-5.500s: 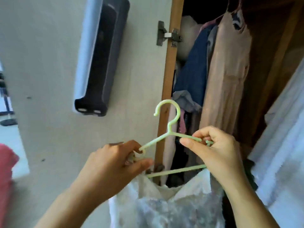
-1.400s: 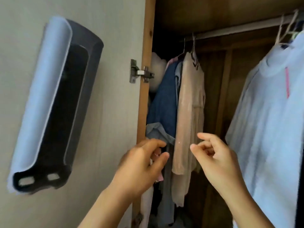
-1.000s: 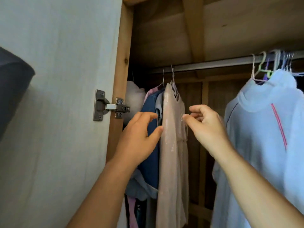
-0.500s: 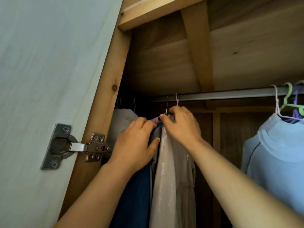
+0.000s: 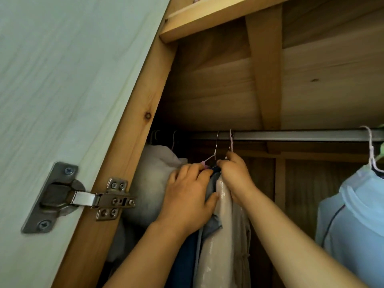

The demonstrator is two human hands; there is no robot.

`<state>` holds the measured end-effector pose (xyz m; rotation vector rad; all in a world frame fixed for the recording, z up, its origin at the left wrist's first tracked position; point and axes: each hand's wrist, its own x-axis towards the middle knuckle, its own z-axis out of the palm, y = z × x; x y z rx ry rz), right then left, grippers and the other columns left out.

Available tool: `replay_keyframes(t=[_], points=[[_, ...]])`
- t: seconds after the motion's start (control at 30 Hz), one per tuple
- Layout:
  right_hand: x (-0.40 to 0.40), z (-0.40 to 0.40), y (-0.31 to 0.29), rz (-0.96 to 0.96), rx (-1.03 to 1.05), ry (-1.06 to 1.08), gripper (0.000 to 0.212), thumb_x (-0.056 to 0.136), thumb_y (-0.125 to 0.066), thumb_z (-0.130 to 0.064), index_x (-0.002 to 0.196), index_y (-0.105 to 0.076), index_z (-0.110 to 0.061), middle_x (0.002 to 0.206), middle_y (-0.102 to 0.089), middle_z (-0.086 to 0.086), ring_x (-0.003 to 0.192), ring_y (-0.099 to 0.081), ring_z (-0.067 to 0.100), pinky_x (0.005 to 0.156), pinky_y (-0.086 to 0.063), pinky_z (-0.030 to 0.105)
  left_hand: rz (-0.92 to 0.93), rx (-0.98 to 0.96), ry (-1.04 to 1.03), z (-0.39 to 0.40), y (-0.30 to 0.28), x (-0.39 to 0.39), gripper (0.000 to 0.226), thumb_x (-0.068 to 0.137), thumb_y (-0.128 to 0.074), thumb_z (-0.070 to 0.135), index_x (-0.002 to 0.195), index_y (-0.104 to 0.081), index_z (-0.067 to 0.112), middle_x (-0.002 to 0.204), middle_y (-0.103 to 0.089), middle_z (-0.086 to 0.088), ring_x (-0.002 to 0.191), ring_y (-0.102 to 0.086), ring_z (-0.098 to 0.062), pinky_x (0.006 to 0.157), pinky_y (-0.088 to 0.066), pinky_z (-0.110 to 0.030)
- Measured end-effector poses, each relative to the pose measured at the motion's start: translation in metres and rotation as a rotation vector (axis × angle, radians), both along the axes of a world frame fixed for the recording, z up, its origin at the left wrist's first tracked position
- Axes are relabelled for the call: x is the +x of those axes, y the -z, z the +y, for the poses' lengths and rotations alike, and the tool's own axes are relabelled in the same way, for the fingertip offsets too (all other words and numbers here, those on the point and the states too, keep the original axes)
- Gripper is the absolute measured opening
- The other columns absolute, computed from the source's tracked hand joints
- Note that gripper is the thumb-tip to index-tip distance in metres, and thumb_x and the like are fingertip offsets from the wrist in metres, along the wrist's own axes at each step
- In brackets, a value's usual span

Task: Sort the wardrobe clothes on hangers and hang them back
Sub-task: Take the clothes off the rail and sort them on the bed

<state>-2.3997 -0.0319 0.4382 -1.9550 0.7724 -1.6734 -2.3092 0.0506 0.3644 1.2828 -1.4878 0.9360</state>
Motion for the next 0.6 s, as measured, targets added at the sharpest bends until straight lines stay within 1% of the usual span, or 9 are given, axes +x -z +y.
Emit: replay_keyframes(t=[0.13,0.23,0.33,0.4,0.43,0.47,0.5,0.53,0.6], points=[[-0.014,0.002,-0.004,-0.055,-0.035,-0.118,0.052,0.097,-0.045,-0.015,0.146,-0.031,-0.018,0.148,-0.036,0.009,0.132,-0.041,0.026,0.109,-0.036,0.046,-0.008,0.018,0.013,-0.009,-0.006,0.001,0.061,0.092,-0.041,0.055,0.146,-0.026,0.031,0.146,-0.028,0.01,0.134,-0.021,-0.009,0.111,-0.013,-0.028],[-0.032,0.014,-0.013,-0.101,-0.088,-0.145,0.051,0.098,-0.044,-0.014,0.147,-0.03,-0.02,0.15,-0.034,0.007,0.133,-0.039,0.023,0.111,-0.034,0.042,0.0,0.03,0.035,-0.012,-0.011,-0.003,0.061,0.091,-0.04,0.057,0.145,-0.026,0.032,0.144,-0.028,0.011,0.133,-0.022,-0.009,0.109,-0.014,-0.027],[-0.051,0.025,-0.012,-0.049,-0.117,-0.15,0.051,0.098,-0.044,-0.011,0.147,-0.029,-0.019,0.149,-0.035,0.007,0.133,-0.04,0.021,0.108,-0.035,0.034,0.008,0.028,0.067,-0.013,-0.015,-0.007,0.059,0.09,-0.044,0.056,0.143,-0.031,0.033,0.142,-0.031,0.011,0.131,-0.025,-0.009,0.108,-0.017,-0.028],[-0.064,0.03,-0.006,-0.027,-0.128,-0.171,0.053,0.098,-0.044,-0.009,0.147,-0.028,-0.021,0.144,-0.041,0.01,0.132,-0.041,0.024,0.104,-0.036,0.031,0.012,0.023,0.083,-0.013,-0.017,-0.01,0.058,0.089,-0.044,0.056,0.141,-0.032,0.034,0.14,-0.032,0.011,0.13,-0.026,-0.01,0.108,-0.017,-0.029],[-0.071,0.033,-0.003,-0.033,-0.14,-0.184,0.054,0.097,-0.044,-0.009,0.147,-0.028,-0.023,0.136,-0.047,0.012,0.127,-0.046,0.025,0.1,-0.038,0.029,0.012,0.025,0.088,-0.012,-0.018,-0.013,0.057,0.089,-0.044,0.056,0.141,-0.033,0.035,0.14,-0.032,0.012,0.13,-0.027,-0.01,0.109,-0.017,-0.03],[-0.077,0.037,0.0,-0.041,-0.152,-0.186,0.055,0.096,-0.045,-0.008,0.146,-0.028,-0.024,0.122,-0.052,0.01,0.117,-0.053,0.022,0.094,-0.041,0.026,0.014,0.028,0.091,-0.011,-0.019,-0.015,0.057,0.089,-0.044,0.056,0.14,-0.033,0.035,0.139,-0.032,0.012,0.131,-0.027,-0.01,0.111,-0.017,-0.032],[-0.083,0.042,0.003,-0.059,-0.166,-0.182,0.056,0.096,-0.046,-0.008,0.145,-0.029,-0.025,0.108,-0.054,0.006,0.102,-0.058,0.015,0.087,-0.042,0.021,0.012,0.03,0.094,-0.009,-0.02,-0.018,0.056,0.089,-0.044,0.056,0.14,-0.033,0.035,0.14,-0.032,0.012,0.131,-0.027,-0.01,0.112,-0.017,-0.034],[-0.089,0.049,0.006,-0.075,-0.176,-0.182,0.057,0.094,-0.049,-0.007,0.144,-0.029,-0.027,0.097,-0.053,0.003,0.088,-0.059,0.008,0.082,-0.043,0.018,0.01,0.027,0.096,-0.008,-0.021,-0.021,0.055,0.089,-0.044,0.056,0.14,-0.033,0.035,0.14,-0.032,0.011,0.131,-0.026,-0.01,0.113,-0.016,-0.037],[-0.101,0.061,0.015,-0.106,-0.186,-0.207,0.065,0.086,-0.06,-0.009,0.141,-0.032,-0.028,0.086,-0.053,0.005,0.074,-0.057,0.004,0.082,-0.042,0.02,0.003,0.025,0.099,-0.004,-0.022,-0.028,0.054,0.089,-0.045,0.055,0.138,-0.035,0.035,0.14,-0.033,0.011,0.133,-0.026,-0.01,0.116,-0.01,-0.042]])
